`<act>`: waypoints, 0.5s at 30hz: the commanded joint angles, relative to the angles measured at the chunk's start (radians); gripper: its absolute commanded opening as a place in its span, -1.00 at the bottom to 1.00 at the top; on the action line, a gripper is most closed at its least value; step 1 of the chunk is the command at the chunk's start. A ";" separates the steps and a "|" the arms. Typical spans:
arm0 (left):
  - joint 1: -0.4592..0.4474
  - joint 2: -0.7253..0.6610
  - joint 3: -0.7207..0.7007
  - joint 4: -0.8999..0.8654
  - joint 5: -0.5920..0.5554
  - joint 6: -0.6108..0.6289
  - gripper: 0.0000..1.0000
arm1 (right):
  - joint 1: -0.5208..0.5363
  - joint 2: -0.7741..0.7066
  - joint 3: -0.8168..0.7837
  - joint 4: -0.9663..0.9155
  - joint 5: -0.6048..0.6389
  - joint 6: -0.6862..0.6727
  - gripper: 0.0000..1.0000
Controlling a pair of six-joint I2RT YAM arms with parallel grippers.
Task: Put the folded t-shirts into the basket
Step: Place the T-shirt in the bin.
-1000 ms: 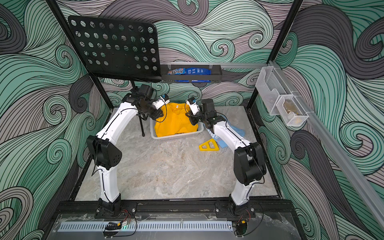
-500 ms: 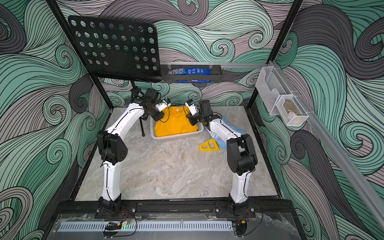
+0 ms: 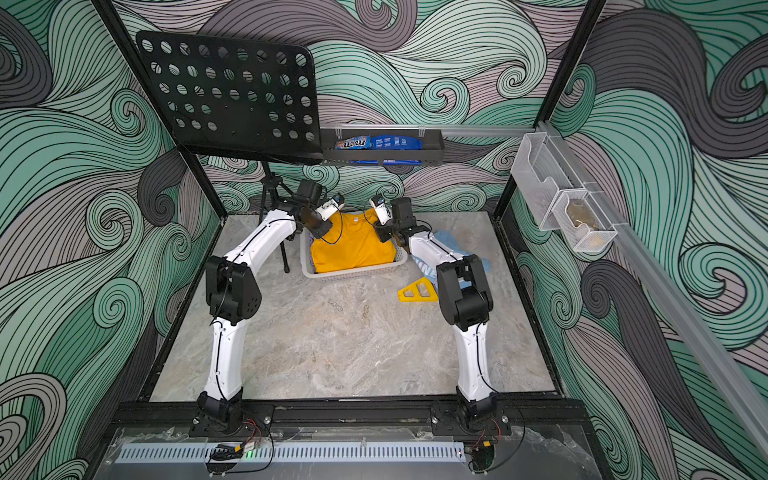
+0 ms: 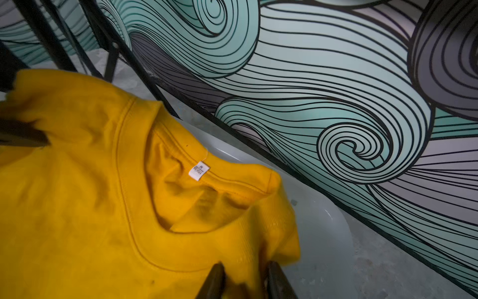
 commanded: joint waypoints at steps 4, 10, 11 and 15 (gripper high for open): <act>-0.001 0.017 0.015 0.026 -0.118 0.012 0.11 | -0.008 0.040 0.149 -0.077 0.072 -0.040 0.07; -0.011 -0.068 -0.033 -0.015 -0.096 -0.023 0.25 | -0.007 -0.071 0.053 -0.056 -0.053 -0.076 0.13; -0.013 -0.093 -0.061 -0.006 -0.058 -0.028 0.25 | -0.004 -0.081 0.031 -0.051 -0.077 -0.076 0.11; -0.023 -0.130 -0.152 0.069 0.021 -0.011 0.28 | 0.014 -0.072 0.000 -0.038 -0.101 -0.069 -0.07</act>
